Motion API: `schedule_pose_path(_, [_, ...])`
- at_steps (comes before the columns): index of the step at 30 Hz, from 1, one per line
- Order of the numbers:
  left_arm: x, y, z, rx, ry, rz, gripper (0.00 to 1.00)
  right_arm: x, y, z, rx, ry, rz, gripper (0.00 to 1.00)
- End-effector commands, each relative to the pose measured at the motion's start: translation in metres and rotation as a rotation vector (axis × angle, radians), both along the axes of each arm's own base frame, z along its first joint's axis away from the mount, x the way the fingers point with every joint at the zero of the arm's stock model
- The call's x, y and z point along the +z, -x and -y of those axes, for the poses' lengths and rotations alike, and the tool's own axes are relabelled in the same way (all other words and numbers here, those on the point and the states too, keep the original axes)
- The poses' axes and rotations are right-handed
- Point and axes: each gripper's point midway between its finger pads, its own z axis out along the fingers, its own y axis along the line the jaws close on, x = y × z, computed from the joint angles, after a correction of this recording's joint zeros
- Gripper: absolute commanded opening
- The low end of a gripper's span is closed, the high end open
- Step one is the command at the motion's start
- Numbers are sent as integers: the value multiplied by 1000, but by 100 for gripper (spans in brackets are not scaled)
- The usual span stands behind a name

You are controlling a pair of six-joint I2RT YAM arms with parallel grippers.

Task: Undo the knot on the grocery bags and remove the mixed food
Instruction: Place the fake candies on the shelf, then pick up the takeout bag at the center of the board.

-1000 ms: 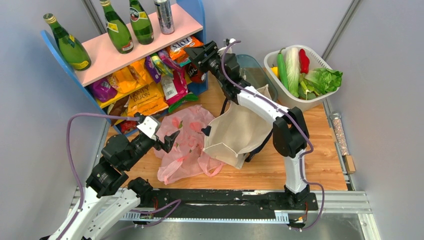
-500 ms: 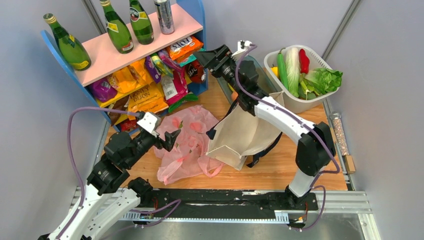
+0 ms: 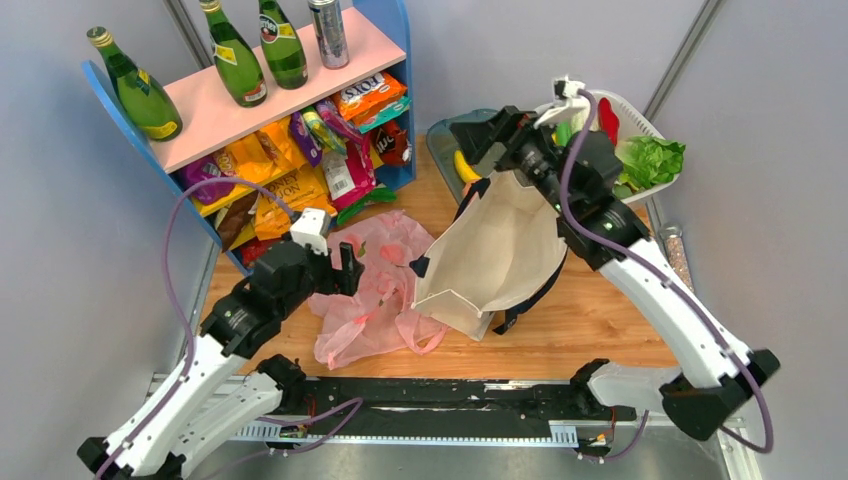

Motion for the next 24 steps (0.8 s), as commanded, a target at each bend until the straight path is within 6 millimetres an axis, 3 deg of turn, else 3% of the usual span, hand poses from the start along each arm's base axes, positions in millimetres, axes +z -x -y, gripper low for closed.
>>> schedule_pose_path(1, [-43,1,8,80,34,-212,93,-53,16,64,-188,314,-74,100])
schedule_pose_path(4, [-61,-1,7,126,-9,-280,93,-55,35,103,-284,426,-99,100])
schedule_pose_path(9, [-85,-3,-14,313,-139,-335,100,-72,46,153,-454,566,-157,100])
schedule_pose_path(12, [-101,-4,-17,365,-183,-374,100,-84,50,160,-463,570,-180,100])
schedule_pose_path(17, [-128,-12,-4,361,-141,-384,98,-99,48,149,-417,547,-211,100])
schedule_pose_path(19, [-137,-10,-3,359,-124,-378,81,-99,50,143,-385,531,-201,100])
schedule_pose_path(20, [-133,-11,-4,361,-105,-358,56,-97,52,138,-351,523,-186,100])
schedule_pose_path(21, [-132,-12,-4,362,-90,-339,43,-92,55,133,-321,510,-159,100])
schedule_pose_path(22, [-123,-13,-5,357,-67,-307,20,-90,59,127,-279,507,-139,100])
schedule_pose_path(24, [-107,-14,-4,323,-21,-246,2,-81,69,113,-183,495,-84,100])
